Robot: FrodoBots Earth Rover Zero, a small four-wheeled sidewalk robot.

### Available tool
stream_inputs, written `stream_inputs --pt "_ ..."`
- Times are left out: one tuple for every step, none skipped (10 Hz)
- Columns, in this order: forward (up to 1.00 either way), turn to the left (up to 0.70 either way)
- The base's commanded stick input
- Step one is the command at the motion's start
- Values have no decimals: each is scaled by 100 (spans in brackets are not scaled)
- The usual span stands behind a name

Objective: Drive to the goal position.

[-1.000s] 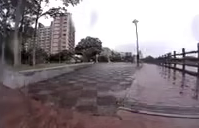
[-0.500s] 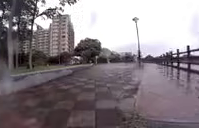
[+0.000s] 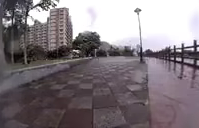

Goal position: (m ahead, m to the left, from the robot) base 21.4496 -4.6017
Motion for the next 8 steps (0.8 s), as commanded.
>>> stream_inputs --pt "100 0" --pt "100 0" --pt "100 0" --pt "100 0" --pt "100 0" --pt "100 0" --pt "100 0" --pt "100 0"
